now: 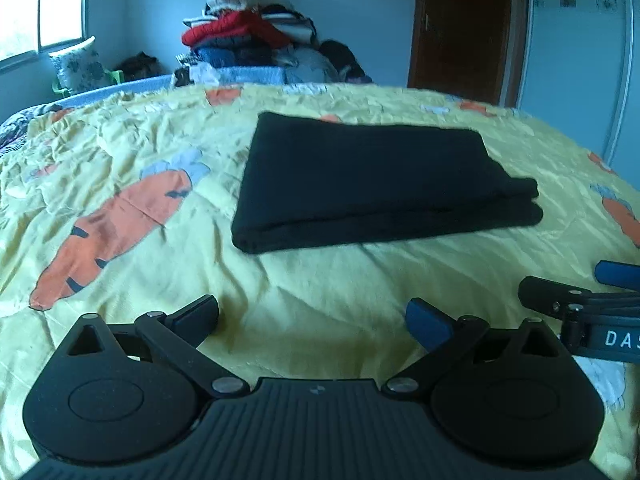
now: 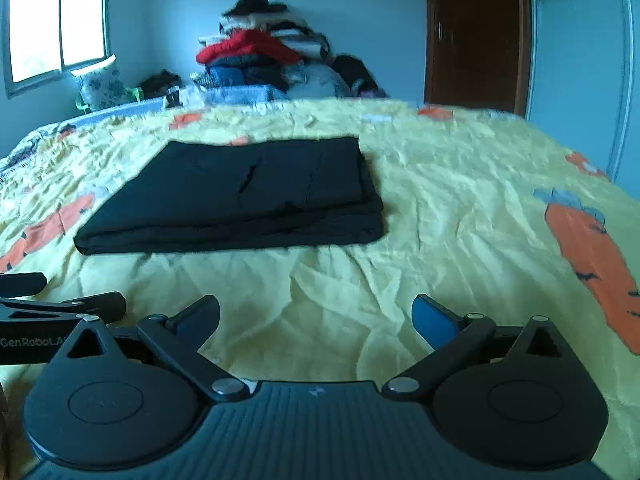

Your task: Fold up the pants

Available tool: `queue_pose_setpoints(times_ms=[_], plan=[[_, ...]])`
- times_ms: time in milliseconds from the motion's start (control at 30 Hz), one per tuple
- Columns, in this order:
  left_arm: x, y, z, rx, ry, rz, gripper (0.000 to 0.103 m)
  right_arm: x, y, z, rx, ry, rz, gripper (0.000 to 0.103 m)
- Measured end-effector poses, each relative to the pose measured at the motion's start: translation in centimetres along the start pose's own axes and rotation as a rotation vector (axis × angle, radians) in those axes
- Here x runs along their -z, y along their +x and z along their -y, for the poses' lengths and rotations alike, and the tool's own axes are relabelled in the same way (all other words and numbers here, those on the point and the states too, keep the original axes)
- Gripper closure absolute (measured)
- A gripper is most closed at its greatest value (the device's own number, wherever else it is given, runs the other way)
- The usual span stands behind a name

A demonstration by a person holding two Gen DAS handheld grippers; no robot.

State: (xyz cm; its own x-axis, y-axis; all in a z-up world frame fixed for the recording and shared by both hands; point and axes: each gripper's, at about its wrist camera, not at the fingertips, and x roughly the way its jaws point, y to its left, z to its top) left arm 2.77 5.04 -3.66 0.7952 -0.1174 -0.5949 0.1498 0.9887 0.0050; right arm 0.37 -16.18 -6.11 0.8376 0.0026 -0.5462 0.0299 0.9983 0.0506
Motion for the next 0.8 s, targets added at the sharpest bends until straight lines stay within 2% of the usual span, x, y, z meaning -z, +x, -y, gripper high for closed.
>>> queue_pose_setpoints(times_ms=[67, 167, 433, 800], plan=[[0.11, 0.04, 0.23, -0.006, 0.015, -0.004, 0.001, -0.02, 0.1, -0.01, 0.005, -0.001, -0.005, 0.0], [0.18, 0.12, 0.56, -0.024, 0.032, -0.007, 0.0, 0.02, 0.94, -0.25, 0.036, -0.007, -0.057, 0.0], [0.17, 0.2, 0.6, -0.041, 0.028, -0.009, 0.0, 0.08, 1.05, -0.4, 0.043, -0.023, -0.06, 0.0], [0.07, 0.62, 0.06, -0.025, -0.017, -0.025, 0.0, 0.05, 0.99, -0.29, 0.04, -0.022, -0.06, 0.0]])
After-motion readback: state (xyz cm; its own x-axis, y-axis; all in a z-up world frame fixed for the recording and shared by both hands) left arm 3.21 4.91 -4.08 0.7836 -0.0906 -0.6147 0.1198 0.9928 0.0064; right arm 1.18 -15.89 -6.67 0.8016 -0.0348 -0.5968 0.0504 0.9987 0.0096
